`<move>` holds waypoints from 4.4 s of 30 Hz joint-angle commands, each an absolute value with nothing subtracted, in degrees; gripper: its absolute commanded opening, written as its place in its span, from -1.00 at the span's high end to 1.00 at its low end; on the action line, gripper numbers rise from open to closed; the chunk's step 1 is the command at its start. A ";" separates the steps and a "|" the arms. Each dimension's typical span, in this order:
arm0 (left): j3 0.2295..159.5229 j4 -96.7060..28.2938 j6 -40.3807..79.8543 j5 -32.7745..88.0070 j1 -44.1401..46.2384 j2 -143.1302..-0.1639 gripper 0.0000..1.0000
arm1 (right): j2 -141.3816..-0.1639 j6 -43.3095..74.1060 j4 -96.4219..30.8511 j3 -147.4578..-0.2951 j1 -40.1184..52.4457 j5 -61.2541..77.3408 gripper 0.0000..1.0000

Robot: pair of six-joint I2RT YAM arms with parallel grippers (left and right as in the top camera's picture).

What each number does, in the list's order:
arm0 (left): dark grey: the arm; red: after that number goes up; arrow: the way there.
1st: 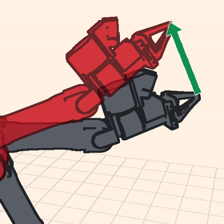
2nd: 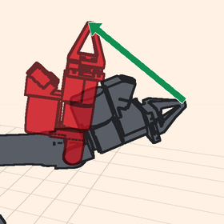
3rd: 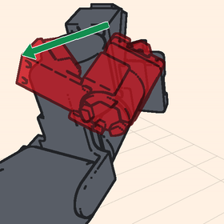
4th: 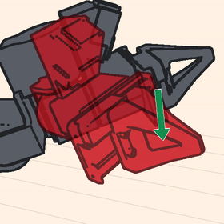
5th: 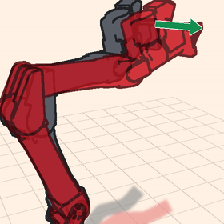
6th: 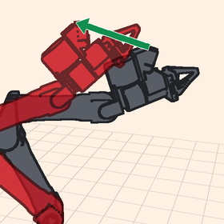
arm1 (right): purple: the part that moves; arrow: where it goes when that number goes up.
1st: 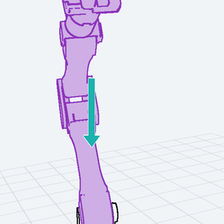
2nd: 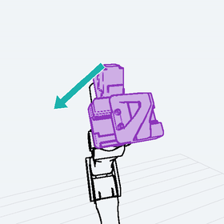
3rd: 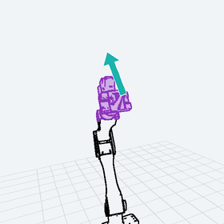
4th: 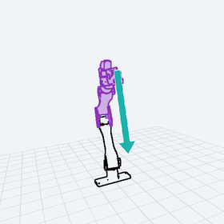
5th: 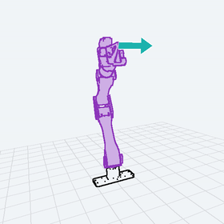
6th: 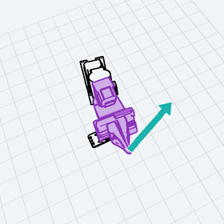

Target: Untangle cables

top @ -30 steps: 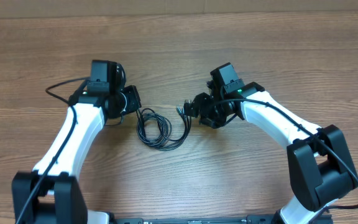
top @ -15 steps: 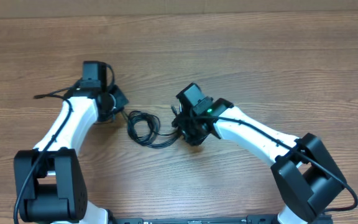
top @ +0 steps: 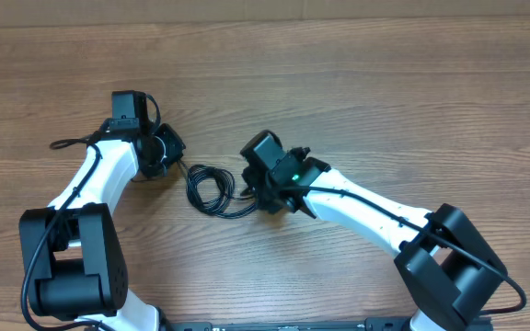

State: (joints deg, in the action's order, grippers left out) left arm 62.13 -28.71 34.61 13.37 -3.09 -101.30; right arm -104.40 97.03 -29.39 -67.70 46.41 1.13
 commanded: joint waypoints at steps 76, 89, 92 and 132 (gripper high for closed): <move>67.59 -48.01 21.76 9.72 0.84 -100.88 -0.13 | -115.26 41.67 -0.86 -67.57 45.58 -7.27 0.93; 65.89 -45.34 27.75 1.34 0.36 -100.82 0.35 | -115.26 40.38 -0.86 -67.57 44.60 -2.42 0.93; 65.78 -48.47 29.85 -2.66 -0.40 -100.84 0.24 | -115.26 40.38 -0.86 -67.57 44.60 -2.42 0.92; 63.79 -32.75 15.40 17.41 2.24 -106.61 0.36 | -115.26 40.40 -0.89 -67.57 44.60 -2.42 0.92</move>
State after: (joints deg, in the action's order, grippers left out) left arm 63.05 -32.60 17.37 18.70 1.04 -105.82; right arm -114.91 40.86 -1.08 -67.37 44.64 -2.76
